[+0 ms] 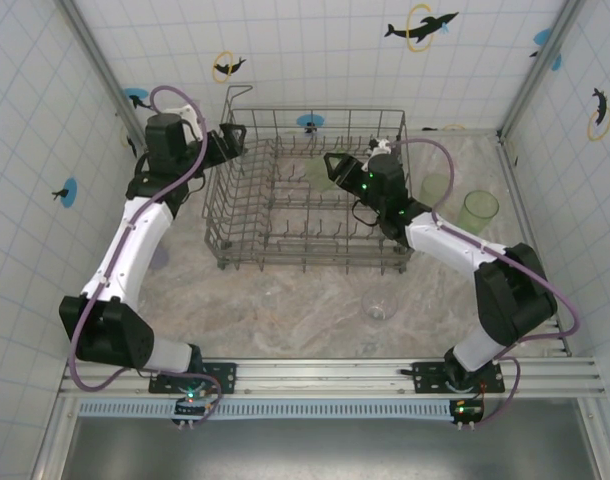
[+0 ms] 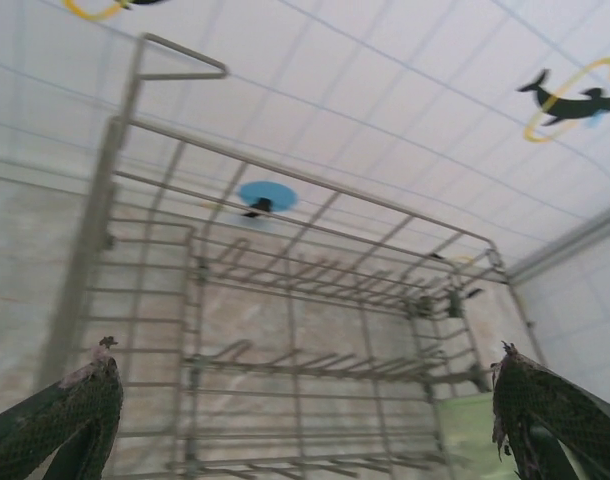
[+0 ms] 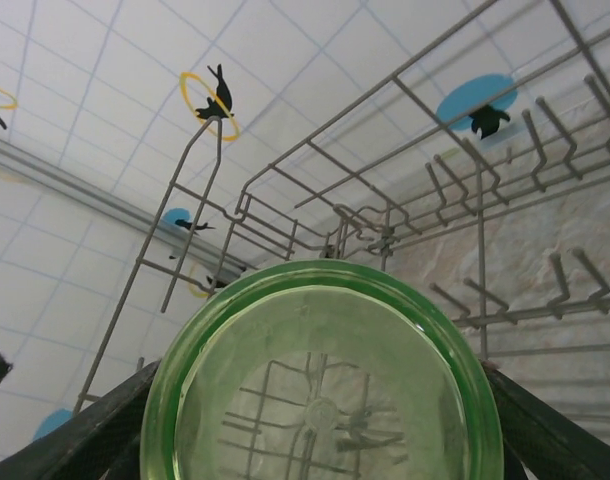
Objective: Load the cups into the dish rack
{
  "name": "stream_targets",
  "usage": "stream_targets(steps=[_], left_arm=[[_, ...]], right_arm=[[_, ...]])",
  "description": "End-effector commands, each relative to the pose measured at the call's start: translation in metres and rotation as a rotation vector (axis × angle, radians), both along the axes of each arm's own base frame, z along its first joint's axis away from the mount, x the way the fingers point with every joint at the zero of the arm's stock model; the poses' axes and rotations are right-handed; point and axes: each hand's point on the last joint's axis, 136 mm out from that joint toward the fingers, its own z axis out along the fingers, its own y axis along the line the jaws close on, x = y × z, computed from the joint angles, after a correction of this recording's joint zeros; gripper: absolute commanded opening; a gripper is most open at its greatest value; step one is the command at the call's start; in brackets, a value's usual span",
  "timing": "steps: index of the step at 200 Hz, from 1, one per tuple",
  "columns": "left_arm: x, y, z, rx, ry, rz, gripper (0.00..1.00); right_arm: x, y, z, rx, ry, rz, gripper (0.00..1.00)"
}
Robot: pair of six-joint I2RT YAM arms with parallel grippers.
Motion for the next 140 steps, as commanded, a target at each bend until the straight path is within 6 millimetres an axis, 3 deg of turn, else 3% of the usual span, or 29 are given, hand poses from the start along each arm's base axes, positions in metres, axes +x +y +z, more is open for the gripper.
stream_targets(steps=[1,64,103,105,140], left_arm=[[0.007,0.036,-0.013,0.092,0.044,0.102,0.97],[0.012,0.121,-0.059,-0.019,0.158,0.271,0.97],[0.015,0.145,-0.078,-0.008,0.181,0.309,0.97],[0.016,0.145,-0.08,-0.009,0.181,0.307,0.97],[0.02,0.153,-0.091,0.002,0.182,0.296,0.97]], right_arm=[[0.005,-0.006,0.04,-0.084,-0.103,-0.041,0.52],[0.013,0.011,0.04,-0.312,-0.14,-0.029,0.52],[0.027,0.025,0.04,-0.39,-0.162,-0.022,0.51],[0.027,0.025,0.033,-0.413,-0.143,-0.015,0.51],[0.041,0.045,0.023,-0.503,-0.142,0.019,0.51]])
